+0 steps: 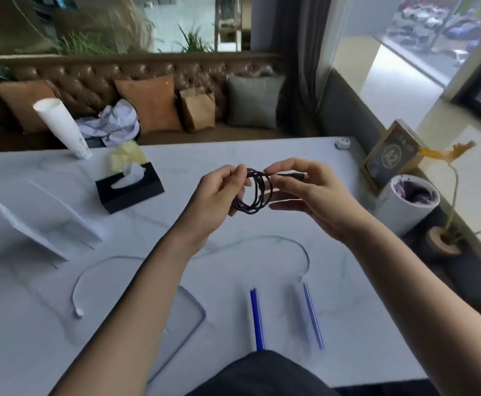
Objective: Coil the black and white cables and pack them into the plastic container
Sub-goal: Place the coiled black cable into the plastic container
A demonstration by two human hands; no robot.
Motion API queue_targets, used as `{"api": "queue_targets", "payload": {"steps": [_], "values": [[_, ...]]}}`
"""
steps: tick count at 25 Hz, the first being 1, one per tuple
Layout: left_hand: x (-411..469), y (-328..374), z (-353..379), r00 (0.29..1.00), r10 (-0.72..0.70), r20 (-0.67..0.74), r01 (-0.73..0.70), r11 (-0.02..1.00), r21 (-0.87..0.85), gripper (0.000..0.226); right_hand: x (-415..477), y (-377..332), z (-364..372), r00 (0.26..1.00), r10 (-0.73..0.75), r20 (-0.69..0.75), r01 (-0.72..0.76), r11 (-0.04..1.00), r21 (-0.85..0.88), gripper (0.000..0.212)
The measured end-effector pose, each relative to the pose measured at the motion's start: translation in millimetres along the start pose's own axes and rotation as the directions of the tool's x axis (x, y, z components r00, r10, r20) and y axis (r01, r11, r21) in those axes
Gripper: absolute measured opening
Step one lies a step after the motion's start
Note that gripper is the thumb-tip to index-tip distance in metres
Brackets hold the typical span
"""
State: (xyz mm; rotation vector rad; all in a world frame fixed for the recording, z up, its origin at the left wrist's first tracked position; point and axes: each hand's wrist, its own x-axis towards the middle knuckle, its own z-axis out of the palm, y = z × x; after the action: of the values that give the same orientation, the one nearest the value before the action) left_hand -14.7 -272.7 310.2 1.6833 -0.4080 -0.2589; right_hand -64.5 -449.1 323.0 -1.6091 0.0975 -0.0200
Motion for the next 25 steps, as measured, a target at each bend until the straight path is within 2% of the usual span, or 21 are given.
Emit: {"api": "queue_targets", "payload": {"steps": [6,9,12,14,18,21,25], "values": [[-15.6,-50.3,45.1,0.976,-0.204,0.078,0.208,0.977,-0.052,0.029,-28.6,63.9,-24.9,0.983,0.182,-0.041,-0.174,0.974,0.143,0.013],[-23.3,-73.8,64.5,0.95,-0.306,0.054,0.31,0.948,-0.077,0.026,-37.0,91.2,-34.6,0.961,0.264,-0.078,-0.246,0.951,0.187,0.012],[-35.5,-99.8,83.9,0.911,-0.413,-0.013,0.405,0.898,-0.173,0.016,-43.5,119.5,-43.7,0.927,0.363,-0.094,-0.339,0.918,0.208,0.012],[-46.1,-118.4,98.4,0.877,-0.477,-0.063,0.458,0.868,-0.192,0.01,-47.5,138.9,-49.1,0.902,0.421,-0.092,-0.397,0.895,0.205,0.011],[-68.6,-151.2,122.8,0.823,-0.553,-0.128,0.529,0.829,-0.182,0.025,-52.9,178.9,-54.4,0.845,0.528,-0.087,-0.51,0.843,0.169,0.009],[-81.8,-169.5,134.8,0.795,-0.592,-0.136,0.569,0.804,-0.174,0.024,-54.2,205.7,-54.1,0.809,0.582,-0.084,-0.572,0.812,0.118,0.008],[-91.8,-189.2,152.4,0.683,-0.711,-0.169,0.664,0.701,-0.26,0.021,-47.1,235.4,-49.4,0.772,0.634,-0.057,-0.633,0.774,0.03,0.005]]}}
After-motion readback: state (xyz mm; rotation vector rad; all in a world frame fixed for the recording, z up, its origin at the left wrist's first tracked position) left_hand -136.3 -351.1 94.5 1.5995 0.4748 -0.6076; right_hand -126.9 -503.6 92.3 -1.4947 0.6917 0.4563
